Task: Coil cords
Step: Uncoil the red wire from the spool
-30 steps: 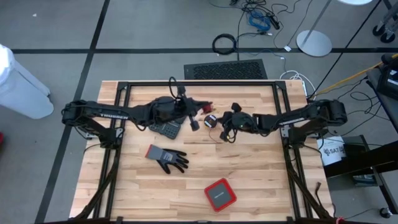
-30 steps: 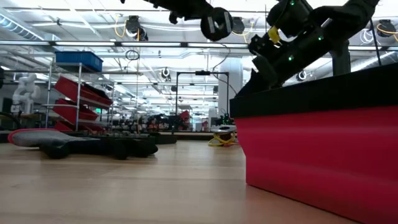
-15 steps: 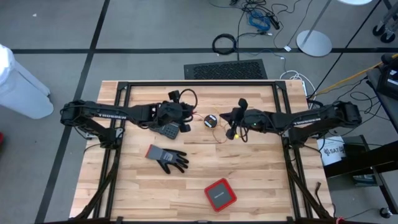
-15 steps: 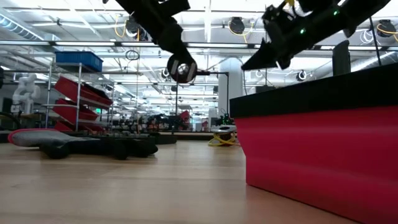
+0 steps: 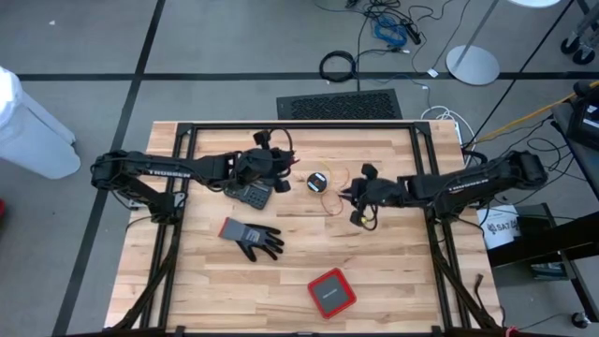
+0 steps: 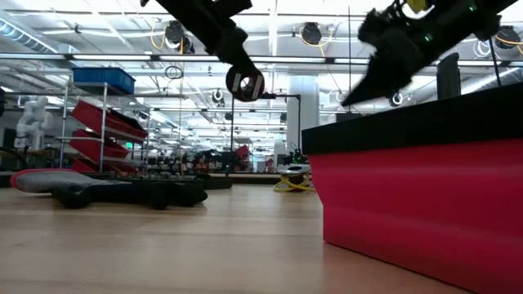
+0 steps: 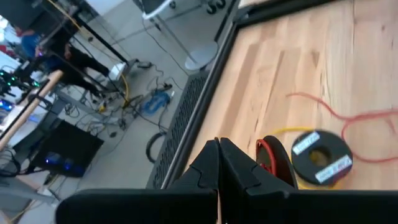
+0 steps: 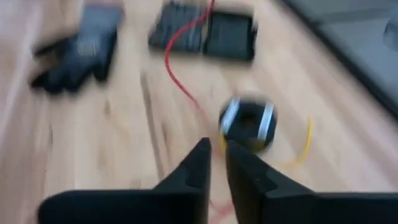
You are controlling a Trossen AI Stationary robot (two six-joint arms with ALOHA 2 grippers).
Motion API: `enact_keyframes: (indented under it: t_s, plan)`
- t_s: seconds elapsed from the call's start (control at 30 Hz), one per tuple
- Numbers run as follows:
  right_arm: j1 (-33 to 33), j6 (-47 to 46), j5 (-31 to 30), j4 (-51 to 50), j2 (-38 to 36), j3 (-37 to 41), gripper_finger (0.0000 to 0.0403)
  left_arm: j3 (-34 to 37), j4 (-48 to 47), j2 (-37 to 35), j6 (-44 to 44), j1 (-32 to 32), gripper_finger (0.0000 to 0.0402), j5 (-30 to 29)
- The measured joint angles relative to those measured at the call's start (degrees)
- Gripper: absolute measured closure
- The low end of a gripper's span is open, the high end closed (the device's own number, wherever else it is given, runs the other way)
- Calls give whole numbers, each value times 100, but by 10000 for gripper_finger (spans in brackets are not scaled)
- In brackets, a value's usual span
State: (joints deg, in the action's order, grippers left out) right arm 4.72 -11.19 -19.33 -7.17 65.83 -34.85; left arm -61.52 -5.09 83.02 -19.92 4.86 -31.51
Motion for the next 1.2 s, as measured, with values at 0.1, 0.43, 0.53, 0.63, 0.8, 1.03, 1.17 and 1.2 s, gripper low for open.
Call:
enact_keyframes:
  t_s: [0.1,0.43,0.53,0.63,0.8,1.03,1.17,1.2]
  plan:
    - [144,-281,-1,-431,26,2,314,0,222,-2,0,0,402,206]
    - [225,773,-161,2437,35,370,238,0,991,-2,-5,-228,402,1209]
    - [84,1160,-137,3684,90,736,240,0,1168,-2,-7,-332,402,1368]
    - [-78,1208,134,4364,202,1001,247,0,1315,-2,-5,-417,402,1412]
    - [-146,1201,317,5014,602,1091,257,0,1756,-2,142,-470,402,1800]
    - [-193,1503,270,6101,1211,1091,266,0,1979,-2,488,-472,402,2303]
    - [-244,1535,284,6536,1444,1091,268,0,1974,-2,610,-468,402,2466]
    - [-255,1537,299,6645,1500,1091,268,0,1974,-2,610,-469,402,2505]
